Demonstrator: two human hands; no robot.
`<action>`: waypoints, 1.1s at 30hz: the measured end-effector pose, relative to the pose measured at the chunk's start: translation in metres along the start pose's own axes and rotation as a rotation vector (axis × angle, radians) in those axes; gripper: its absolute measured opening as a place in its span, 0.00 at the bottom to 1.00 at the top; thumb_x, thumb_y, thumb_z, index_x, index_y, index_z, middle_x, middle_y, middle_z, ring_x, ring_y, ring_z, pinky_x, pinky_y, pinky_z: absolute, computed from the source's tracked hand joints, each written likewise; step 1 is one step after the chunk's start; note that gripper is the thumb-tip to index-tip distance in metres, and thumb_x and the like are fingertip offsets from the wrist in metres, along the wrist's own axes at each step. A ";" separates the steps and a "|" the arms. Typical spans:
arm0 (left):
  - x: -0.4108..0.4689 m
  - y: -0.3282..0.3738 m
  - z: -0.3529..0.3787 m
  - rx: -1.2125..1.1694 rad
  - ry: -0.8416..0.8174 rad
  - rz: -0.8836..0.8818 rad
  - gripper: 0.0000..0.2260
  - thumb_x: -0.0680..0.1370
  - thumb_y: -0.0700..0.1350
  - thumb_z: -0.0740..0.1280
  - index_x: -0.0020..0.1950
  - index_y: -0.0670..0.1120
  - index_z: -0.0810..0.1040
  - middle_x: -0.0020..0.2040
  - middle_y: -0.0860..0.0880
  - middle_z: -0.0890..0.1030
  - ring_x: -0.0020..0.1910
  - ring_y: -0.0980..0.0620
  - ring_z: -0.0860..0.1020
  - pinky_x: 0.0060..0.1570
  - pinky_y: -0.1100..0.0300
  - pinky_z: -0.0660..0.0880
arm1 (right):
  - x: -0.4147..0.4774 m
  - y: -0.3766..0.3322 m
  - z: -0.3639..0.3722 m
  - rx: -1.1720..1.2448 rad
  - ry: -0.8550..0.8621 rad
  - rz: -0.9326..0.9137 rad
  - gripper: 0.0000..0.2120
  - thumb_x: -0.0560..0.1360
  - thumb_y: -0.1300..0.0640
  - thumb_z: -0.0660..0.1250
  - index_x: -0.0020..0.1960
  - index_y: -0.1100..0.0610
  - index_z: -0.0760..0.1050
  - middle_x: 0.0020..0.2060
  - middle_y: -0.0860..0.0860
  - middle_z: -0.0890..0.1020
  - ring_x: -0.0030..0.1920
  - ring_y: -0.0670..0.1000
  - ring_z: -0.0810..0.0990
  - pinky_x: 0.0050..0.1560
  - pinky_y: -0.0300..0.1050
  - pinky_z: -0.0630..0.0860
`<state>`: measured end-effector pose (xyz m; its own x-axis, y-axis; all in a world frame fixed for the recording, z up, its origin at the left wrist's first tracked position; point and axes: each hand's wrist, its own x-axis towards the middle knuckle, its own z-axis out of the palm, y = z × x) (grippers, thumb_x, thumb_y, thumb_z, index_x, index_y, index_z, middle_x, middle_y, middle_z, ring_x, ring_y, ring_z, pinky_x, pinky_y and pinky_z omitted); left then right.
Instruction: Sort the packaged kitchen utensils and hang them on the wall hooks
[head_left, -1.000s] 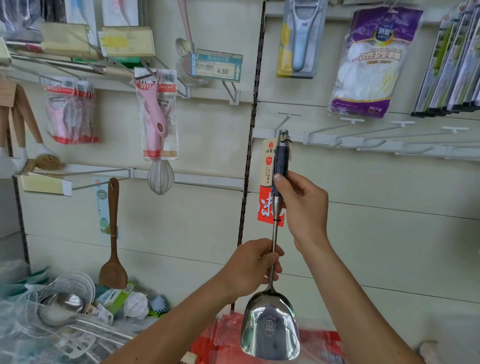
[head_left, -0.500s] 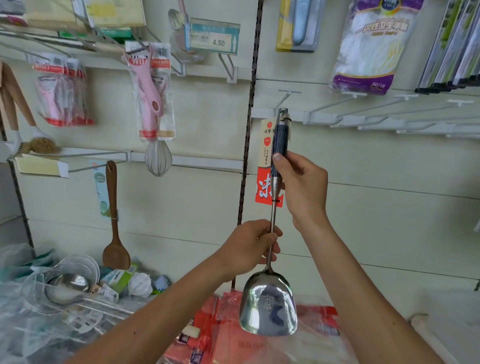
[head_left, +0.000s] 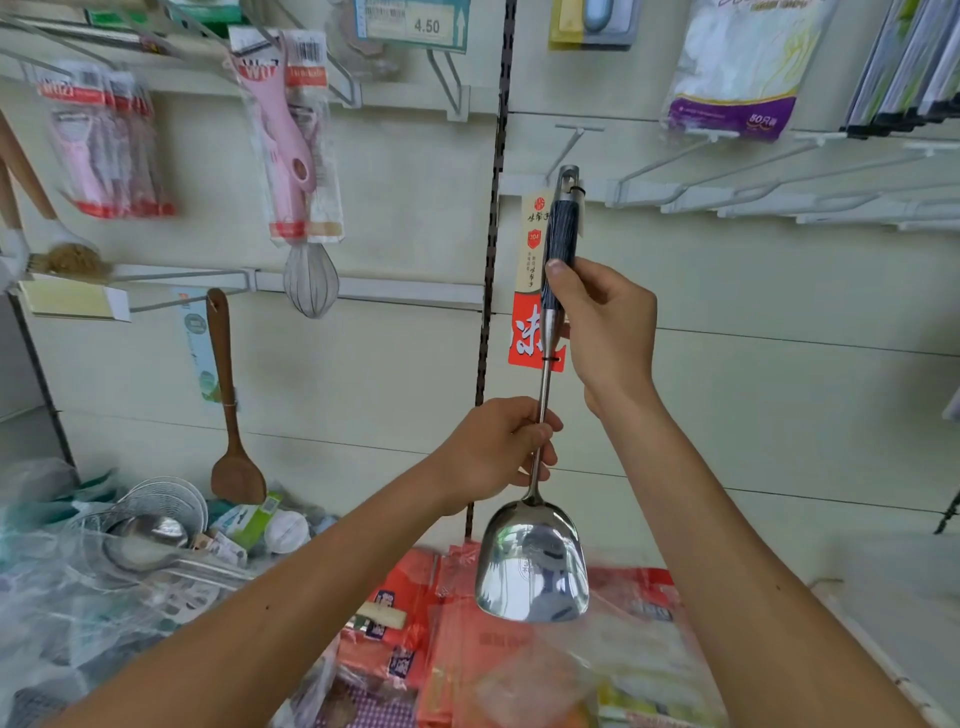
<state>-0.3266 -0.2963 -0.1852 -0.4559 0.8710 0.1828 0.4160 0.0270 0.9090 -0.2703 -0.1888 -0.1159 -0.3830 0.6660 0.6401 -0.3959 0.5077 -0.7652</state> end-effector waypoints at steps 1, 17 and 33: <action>0.000 0.001 -0.001 0.005 -0.004 -0.002 0.09 0.83 0.39 0.57 0.56 0.42 0.77 0.43 0.44 0.81 0.42 0.47 0.81 0.48 0.53 0.80 | 0.000 -0.001 0.000 0.007 0.002 0.001 0.05 0.79 0.53 0.67 0.52 0.48 0.81 0.43 0.43 0.86 0.43 0.45 0.85 0.45 0.40 0.82; -0.007 0.009 0.002 0.006 -0.018 0.023 0.09 0.83 0.40 0.57 0.56 0.45 0.77 0.43 0.45 0.81 0.43 0.48 0.82 0.48 0.53 0.80 | 0.004 -0.008 -0.006 -0.042 -0.010 0.032 0.12 0.79 0.51 0.67 0.60 0.54 0.82 0.45 0.44 0.86 0.42 0.43 0.85 0.42 0.38 0.82; -0.011 0.011 0.002 -0.019 -0.012 0.032 0.09 0.83 0.40 0.57 0.56 0.44 0.77 0.42 0.47 0.82 0.41 0.49 0.82 0.48 0.52 0.80 | 0.005 -0.011 -0.004 -0.029 -0.013 0.033 0.13 0.79 0.50 0.67 0.60 0.54 0.81 0.47 0.47 0.86 0.43 0.44 0.86 0.44 0.39 0.82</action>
<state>-0.3161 -0.3046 -0.1780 -0.4327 0.8773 0.2078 0.4157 -0.0104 0.9095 -0.2646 -0.1887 -0.1048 -0.4066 0.6754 0.6153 -0.3583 0.5017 -0.7874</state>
